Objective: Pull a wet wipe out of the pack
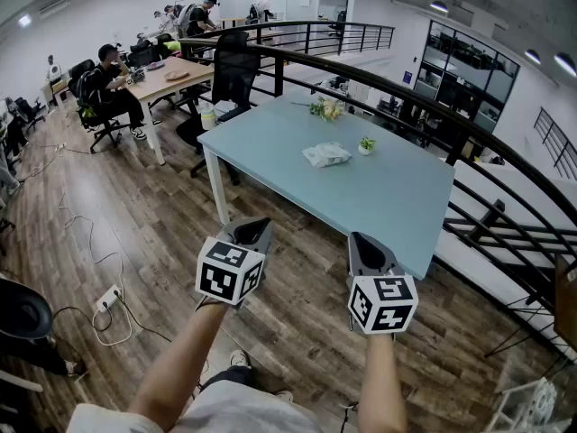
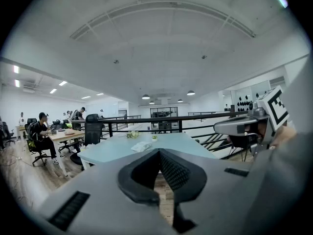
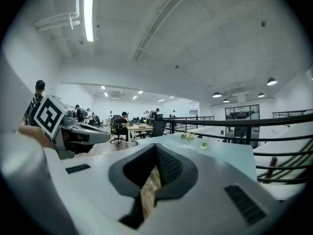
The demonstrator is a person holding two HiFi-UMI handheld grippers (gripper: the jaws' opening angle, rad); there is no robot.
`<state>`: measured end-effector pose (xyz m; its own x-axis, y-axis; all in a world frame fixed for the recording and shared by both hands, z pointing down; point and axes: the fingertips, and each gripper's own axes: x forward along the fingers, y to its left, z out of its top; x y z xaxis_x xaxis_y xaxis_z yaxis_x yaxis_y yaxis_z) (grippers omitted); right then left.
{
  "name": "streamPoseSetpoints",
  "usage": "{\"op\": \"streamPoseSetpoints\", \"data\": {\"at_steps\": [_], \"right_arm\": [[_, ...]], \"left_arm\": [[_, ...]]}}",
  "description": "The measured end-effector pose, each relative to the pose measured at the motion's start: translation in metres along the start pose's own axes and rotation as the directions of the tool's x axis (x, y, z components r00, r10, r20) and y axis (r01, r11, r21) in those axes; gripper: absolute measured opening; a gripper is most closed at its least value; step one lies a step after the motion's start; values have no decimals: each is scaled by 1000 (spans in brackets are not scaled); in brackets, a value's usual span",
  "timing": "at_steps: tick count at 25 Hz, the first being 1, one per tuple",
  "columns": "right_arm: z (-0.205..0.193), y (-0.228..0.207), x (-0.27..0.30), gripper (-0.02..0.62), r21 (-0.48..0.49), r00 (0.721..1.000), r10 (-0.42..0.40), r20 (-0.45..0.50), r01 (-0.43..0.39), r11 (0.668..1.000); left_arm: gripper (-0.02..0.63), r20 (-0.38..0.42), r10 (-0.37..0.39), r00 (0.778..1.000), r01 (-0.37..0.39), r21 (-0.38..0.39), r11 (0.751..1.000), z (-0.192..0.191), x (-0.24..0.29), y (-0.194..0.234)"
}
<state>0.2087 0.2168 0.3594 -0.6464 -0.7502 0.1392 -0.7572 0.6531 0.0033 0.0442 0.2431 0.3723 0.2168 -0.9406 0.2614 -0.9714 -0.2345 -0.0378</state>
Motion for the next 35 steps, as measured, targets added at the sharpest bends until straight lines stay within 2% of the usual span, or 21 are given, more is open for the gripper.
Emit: {"op": "streamPoseSetpoints", "data": {"at_steps": [7,15,19,35], "right_arm": [[-5,2,17,5,10,1000,24,-4,-24,1000],[-5,5,61,9,7,1000,16,-21,-16,1000],[-4,5,86,66,4,999,4,-40,-4,1000],[6,-8,178,164,34,992,-100,-82,104,994]], "left_arm": [[-8,-11,-4,1000,4,2,1000,-6,11,12],[-6,-12,-18,1000,18,-2,1000,-2,37,47],[-8,-15,-40,999,40,-10,999,-1,58,64],[-6,-34,-153,988,153,4,988,16,145,140]]}}
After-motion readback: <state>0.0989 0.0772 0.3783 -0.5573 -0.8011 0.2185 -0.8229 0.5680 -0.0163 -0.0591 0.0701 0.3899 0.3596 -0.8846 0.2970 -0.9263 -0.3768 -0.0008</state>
